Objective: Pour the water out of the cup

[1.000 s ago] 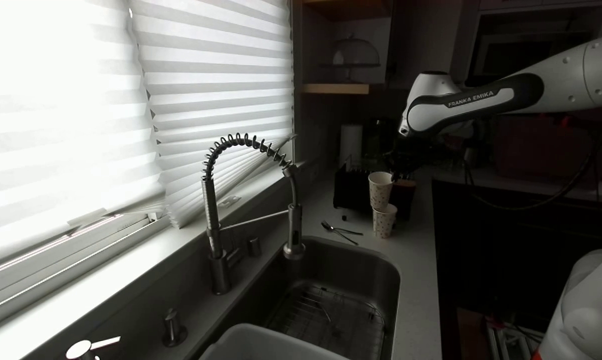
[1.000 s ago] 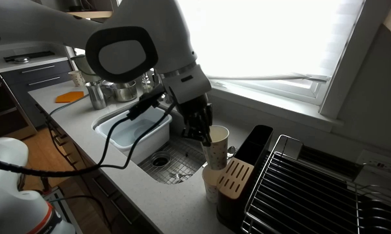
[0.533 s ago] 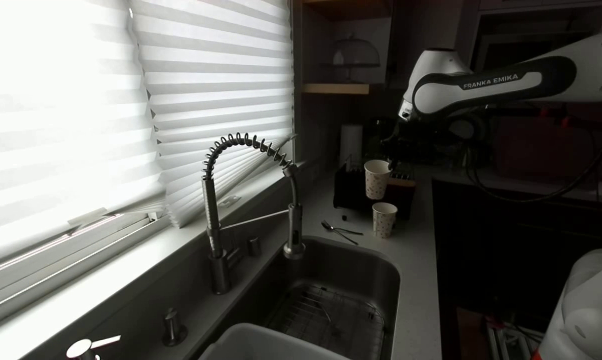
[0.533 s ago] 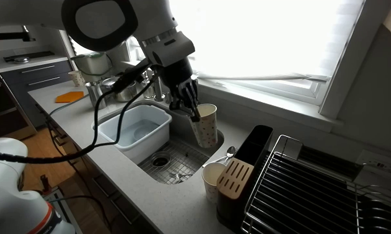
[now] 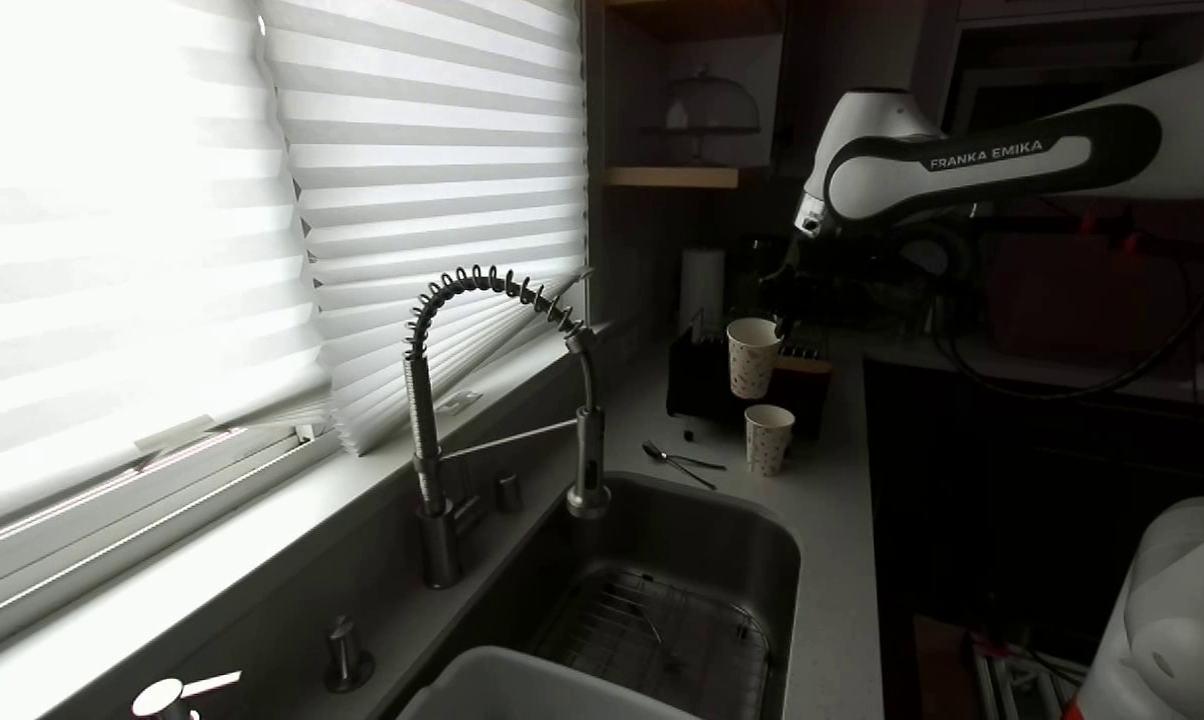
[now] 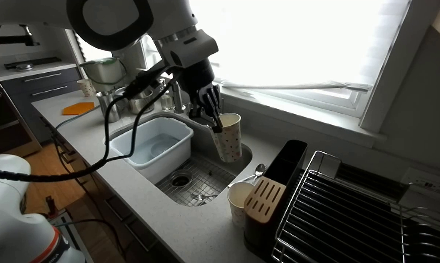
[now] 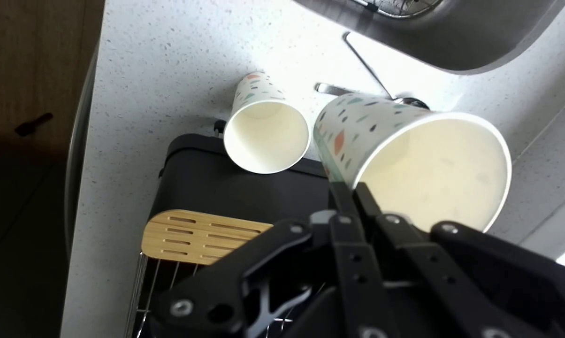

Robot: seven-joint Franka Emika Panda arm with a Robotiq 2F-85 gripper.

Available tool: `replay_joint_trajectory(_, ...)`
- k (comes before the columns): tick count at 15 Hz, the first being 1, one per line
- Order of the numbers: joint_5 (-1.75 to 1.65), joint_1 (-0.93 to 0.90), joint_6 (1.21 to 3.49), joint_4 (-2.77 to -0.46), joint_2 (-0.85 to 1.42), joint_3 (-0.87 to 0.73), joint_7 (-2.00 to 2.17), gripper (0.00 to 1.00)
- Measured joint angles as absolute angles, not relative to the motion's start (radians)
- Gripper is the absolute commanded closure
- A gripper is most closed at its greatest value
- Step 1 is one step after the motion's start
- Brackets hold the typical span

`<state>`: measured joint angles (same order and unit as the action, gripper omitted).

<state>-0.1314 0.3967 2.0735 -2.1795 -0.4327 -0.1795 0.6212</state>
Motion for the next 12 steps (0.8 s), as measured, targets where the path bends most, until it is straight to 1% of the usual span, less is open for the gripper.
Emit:
replay_joint_trajectory(1, -0.131, 0.397, 2.074, -2.179, -0.433, -0.179, 0.621, 0.95)
replay_joint_trajectory(2, -0.131, 0.397, 2.074, -2.179, -0.433, -0.179, 0.621, 0.99)
replay_joint_trajectory(7, -0.137, 0.391, 2.074, -2.164, -0.434, -0.160, 0.601, 0.99)
replay_joint_trajectory(12, -0.215, 0.358, 2.069, -2.121, -0.456, -0.072, 0.525, 0.99)
